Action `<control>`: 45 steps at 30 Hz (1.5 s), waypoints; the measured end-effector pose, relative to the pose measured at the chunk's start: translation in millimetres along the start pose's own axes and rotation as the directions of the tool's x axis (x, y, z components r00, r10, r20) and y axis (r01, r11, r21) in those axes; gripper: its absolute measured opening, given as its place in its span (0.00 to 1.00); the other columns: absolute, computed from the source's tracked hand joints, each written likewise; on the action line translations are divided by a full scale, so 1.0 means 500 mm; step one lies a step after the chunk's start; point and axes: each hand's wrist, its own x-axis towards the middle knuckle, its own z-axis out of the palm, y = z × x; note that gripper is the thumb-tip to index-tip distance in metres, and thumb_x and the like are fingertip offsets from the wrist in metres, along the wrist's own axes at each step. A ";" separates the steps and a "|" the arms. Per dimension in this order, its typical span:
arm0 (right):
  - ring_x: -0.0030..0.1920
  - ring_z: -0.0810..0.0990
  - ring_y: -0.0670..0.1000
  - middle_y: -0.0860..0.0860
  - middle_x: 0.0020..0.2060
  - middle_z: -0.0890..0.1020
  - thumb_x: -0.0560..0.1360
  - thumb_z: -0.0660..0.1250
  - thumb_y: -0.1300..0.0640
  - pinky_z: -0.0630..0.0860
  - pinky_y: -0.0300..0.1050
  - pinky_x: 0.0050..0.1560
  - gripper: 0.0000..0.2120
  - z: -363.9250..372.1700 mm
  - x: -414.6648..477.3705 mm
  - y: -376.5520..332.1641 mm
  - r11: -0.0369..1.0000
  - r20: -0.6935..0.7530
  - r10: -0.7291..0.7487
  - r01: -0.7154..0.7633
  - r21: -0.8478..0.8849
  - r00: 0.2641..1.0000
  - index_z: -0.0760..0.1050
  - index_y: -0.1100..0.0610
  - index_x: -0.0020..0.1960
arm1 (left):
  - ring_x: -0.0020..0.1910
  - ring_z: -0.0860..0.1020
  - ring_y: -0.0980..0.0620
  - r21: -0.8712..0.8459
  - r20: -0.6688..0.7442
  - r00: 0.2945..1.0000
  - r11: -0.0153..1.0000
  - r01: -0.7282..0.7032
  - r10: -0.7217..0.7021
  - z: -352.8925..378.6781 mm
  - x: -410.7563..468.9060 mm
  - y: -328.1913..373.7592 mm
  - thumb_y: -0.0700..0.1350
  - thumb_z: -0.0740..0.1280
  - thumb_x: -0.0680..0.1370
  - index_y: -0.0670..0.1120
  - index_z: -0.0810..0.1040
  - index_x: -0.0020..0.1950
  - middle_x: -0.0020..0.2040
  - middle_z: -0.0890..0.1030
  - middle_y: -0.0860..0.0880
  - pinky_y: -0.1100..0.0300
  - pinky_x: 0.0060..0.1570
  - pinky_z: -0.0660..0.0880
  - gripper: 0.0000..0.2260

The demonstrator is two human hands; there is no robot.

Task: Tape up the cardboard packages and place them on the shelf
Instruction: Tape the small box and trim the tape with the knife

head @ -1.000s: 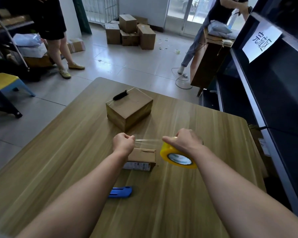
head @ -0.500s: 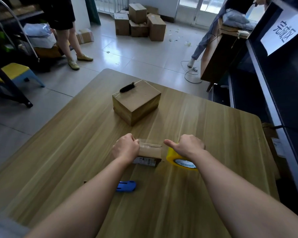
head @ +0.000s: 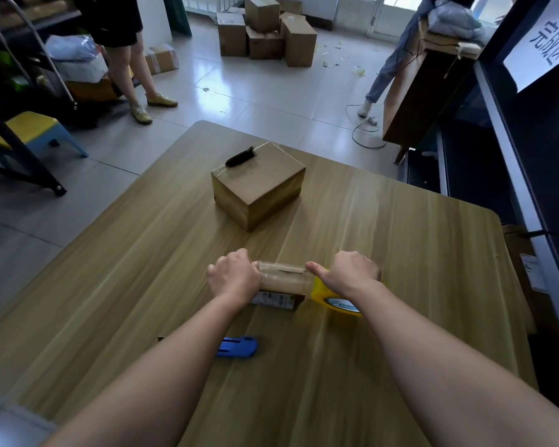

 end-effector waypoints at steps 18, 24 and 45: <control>0.42 0.74 0.54 0.52 0.42 0.76 0.73 0.54 0.26 0.72 0.45 0.42 0.31 0.006 -0.002 -0.004 1.000 -0.014 -0.007 0.007 -0.026 1.000 0.71 0.55 0.46 | 0.48 0.73 0.49 0.003 -0.021 0.999 0.999 -0.038 0.038 0.002 -0.006 -0.002 0.52 0.60 0.80 0.47 0.77 0.52 0.49 0.78 0.49 0.54 0.49 0.70 0.11; 0.49 0.79 0.55 0.52 0.44 0.78 0.74 0.54 0.27 0.73 0.46 0.44 0.32 0.012 -0.011 -0.004 1.000 -0.028 -0.022 0.021 -0.016 0.999 0.76 0.56 0.51 | 0.48 0.73 0.51 -0.053 -0.008 1.000 0.998 -0.026 0.025 0.001 -0.007 -0.003 0.51 0.60 0.80 0.47 0.76 0.51 0.48 0.77 0.49 0.55 0.46 0.73 0.10; 0.45 0.78 0.54 0.52 0.42 0.76 0.75 0.54 0.28 0.75 0.45 0.44 0.29 0.017 -0.029 -0.016 0.999 -0.035 0.026 -0.028 -0.036 0.999 0.73 0.55 0.45 | 0.50 0.73 0.50 -0.076 -0.008 0.999 0.996 -0.042 0.041 0.003 -0.006 -0.004 0.51 0.61 0.80 0.46 0.76 0.52 0.50 0.77 0.48 0.52 0.49 0.76 0.11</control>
